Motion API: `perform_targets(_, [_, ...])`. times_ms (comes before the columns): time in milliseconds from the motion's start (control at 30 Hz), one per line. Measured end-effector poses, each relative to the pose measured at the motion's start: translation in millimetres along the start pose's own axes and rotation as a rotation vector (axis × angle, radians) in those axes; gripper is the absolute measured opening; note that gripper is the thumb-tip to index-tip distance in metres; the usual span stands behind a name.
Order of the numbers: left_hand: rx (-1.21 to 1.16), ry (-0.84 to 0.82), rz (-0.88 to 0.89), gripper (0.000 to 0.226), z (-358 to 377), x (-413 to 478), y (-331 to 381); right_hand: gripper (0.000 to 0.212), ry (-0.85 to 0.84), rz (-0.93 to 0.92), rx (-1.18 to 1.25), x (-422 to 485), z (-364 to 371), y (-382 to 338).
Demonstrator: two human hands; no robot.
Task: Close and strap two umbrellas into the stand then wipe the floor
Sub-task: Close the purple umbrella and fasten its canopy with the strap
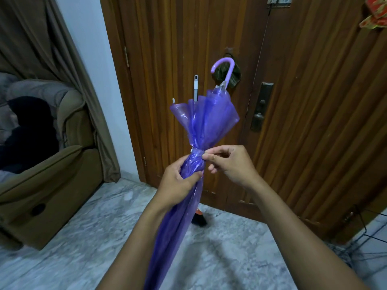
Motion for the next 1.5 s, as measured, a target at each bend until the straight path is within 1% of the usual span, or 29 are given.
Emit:
perform_targets(67, [-0.053,-0.014,-0.012,0.044,-1.4,-0.5,-2.4,0.005,0.009,0.007,0.028,0.6,-0.3,1.7])
perform_targets(167, [-0.165,-0.05,-0.046,0.043,-3.1,-3.6,-5.0,0.01,-0.057,0.047,0.213,-1.4,3.0,6.9])
perform_targets(200, [-0.198,-0.066,-0.056,0.043,-3.7,-4.3,-5.4,0.011,-0.065,0.052,0.242,-1.5,3.5,8.5])
perform_targets(267, [-0.252,-0.1,-0.071,0.042,-4.3,-5.5,-4.9,0.01,-0.044,0.045,0.224,-1.2,2.7,9.5])
perform_targets(367, [-0.304,-0.134,-0.101,0.038,-4.7,-6.6,-5.4,0.009,0.046,0.049,0.081,0.1,0.0,11.2])
perform_targets(433, [-0.328,-0.152,-0.119,0.037,-4.8,-7.6,-6.9,0.009,0.052,0.064,0.048,-0.1,0.3,12.3])
perform_targets(500, [-0.339,-0.167,-0.129,0.038,-5.4,-8.8,-8.4,0.005,-0.007,0.062,0.121,-2.1,0.8,12.5])
perform_targets(600, [-0.353,-0.188,-0.137,0.042,-6.6,-10.3,-10.2,0.011,-0.071,0.079,0.237,-6.5,-1.1,15.2])
perform_targets(733, [-0.378,-0.213,-0.143,0.038,-4.4,-12.5,-9.2,0.006,-0.009,0.087,0.172,-8.9,-4.4,19.1])
perform_targets(833, [-0.412,-0.222,-0.16,0.035,-2.9,-13.4,-7.2,0.004,0.044,0.104,0.182,-11.0,-1.6,20.3])
perform_targets(867, [-0.423,-0.224,-0.165,0.035,-2.5,-13.5,-7.8,0.01,0.069,0.118,0.183,-12.3,-0.7,21.0])
perform_targets(933, [-0.449,-0.224,-0.164,0.033,-2.2,-14.3,-8.8,0.029,0.105,0.155,0.193,-15.5,1.1,23.9])
perform_targets(967, [-0.459,-0.222,-0.167,0.033,-2.0,-15.0,-8.7,0.034,0.106,0.17,0.206,-17.4,2.0,25.4])
perform_targets(1000, [-0.474,-0.219,-0.174,0.032,-1.6,-15.7,-9.1,0.033,0.091,0.175,0.227,-19.2,3.7,26.2])
perform_targets(1100, [-0.538,-0.245,-0.214,0.033,-0.9,-16.9,-9.5,0.023,0.013,0.179,0.341,-23.1,9.1,27.1])
perform_targets(1200, [-0.573,-0.29,-0.247,0.04,-1.4,-16.2,-12.2,0.026,0.004,0.199,0.411,-24.7,13.8,25.2])
perform_targets(1267, [-0.547,-0.277,-0.237,0.045,-2.4,-14.4,-11.3,0.024,0.054,0.177,0.376,-24.8,15.0,23.1])
perform_targets(1333, [-0.463,-0.189,-0.204,0.053,-5.5,-9.8,-11.8,0.019,0.128,0.119,0.334,-24.6,14.6,20.4])
perform_targets(1367, [-0.376,-0.129,-0.181,0.056,-7.7,-7.7,-10.8,0.017,0.178,0.082,0.287,-24.7,13.6,18.2])
perform_targets(1433, [-0.11,-0.051,-0.091,0.047,-10.5,-3.4,-6.2,0.018,0.266,0.027,0.166,-24.5,12.7,14.4])
perform_targets(1500, [0.111,-0.04,-0.001,0.034,-8.5,-2.6,1.0,0.018,0.326,0.015,0.095,-24.8,13.9,11.9])
Point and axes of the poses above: each hand's wrist, its own x-axis towards the middle knuckle, its own z-axis out of the palm, y = z × x, the point moved 2 cm from there along x, towards the middle knuckle, and after that the axes turned 5 degrees about -y, right-handed, at the moved point
